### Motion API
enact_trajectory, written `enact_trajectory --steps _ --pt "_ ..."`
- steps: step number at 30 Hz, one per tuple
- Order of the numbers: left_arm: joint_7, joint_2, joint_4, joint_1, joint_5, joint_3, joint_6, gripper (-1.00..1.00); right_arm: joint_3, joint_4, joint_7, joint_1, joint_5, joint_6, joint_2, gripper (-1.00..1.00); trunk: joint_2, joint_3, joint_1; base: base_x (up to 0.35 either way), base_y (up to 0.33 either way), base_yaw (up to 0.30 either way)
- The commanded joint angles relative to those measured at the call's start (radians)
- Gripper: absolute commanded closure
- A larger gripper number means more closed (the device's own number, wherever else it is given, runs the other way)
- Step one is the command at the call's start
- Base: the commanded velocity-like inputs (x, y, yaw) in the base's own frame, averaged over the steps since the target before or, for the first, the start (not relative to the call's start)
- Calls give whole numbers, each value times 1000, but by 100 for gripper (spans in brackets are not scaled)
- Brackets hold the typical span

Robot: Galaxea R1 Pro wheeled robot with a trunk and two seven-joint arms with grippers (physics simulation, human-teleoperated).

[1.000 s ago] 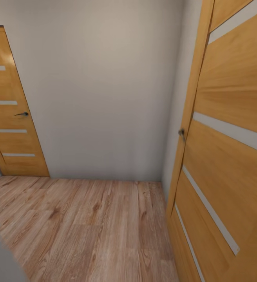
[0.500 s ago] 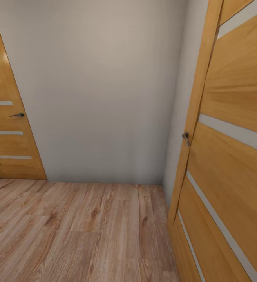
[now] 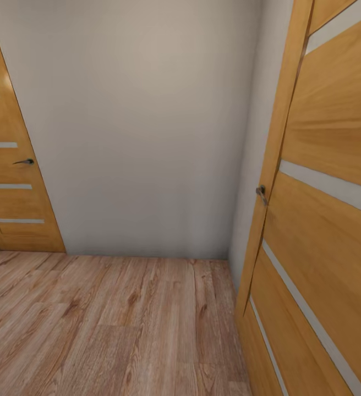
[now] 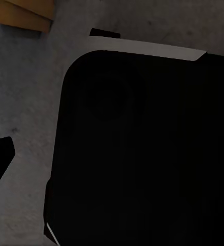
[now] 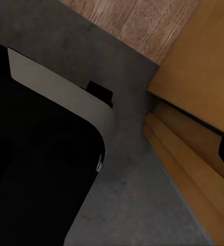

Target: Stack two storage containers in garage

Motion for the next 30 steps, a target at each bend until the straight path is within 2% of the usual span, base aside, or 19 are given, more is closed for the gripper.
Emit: enact_trajectory --steps 1,15,30 --pt "1 0 0 0 6 1 -1 -100 -2 3 2 -1 6 -6 0 -100 -1 -1 0 0 0 0" --pt "1 -1 0 0 5 1 -1 -100 -3 3 2 -1 6 -6 -1 -100 -1 -1 0 0 0 180" --pt "1 -3 0 0 5 0 -1 -100 -1 3 2 -1 7 -9 -1 -100 -1 -1 0 0 0 15"
